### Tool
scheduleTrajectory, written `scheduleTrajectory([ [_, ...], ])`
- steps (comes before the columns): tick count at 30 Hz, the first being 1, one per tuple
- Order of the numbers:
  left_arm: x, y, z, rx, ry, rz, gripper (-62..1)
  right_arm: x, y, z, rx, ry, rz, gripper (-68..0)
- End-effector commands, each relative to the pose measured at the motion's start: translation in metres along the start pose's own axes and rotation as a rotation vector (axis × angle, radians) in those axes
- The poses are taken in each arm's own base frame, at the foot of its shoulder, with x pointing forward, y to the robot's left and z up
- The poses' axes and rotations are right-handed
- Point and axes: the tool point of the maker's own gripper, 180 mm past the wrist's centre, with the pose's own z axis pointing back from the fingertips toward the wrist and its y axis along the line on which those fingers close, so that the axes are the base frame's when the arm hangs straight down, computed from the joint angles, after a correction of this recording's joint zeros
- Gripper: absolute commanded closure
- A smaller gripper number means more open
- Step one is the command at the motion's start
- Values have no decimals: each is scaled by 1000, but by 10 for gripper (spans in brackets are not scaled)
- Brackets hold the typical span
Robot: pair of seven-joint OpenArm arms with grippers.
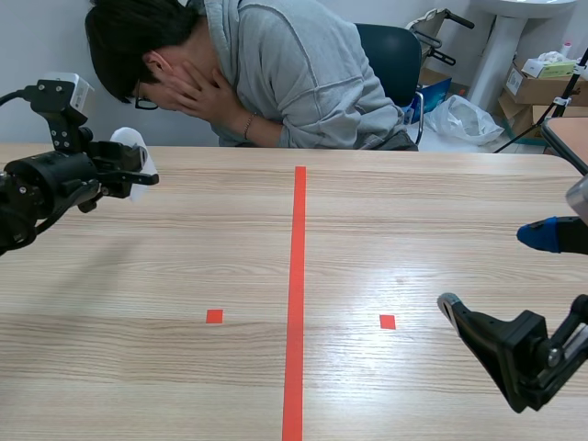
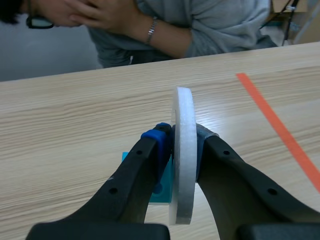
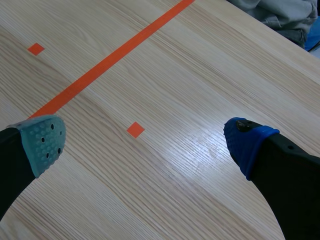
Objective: Do the leaf sorting experiment
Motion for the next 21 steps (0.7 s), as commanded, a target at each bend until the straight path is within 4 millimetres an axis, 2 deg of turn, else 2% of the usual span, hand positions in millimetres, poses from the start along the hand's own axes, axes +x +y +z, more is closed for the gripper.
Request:
scheduleTrajectory([
  [1,28,9,-9,22,-63,-4,-53,9,-6,0,-11,-33,2,-679],
  [9,24,57,-23,170,-20,19,-53,9,-6,0,-11,-33,2,-679],
  [14,15,90,-17,296,10,31,-53,9,-5,0,-11,-34,2,-679],
  [21,-14,115,-2,410,78,28,-53,9,-5,0,-12,-34,2,-679],
])
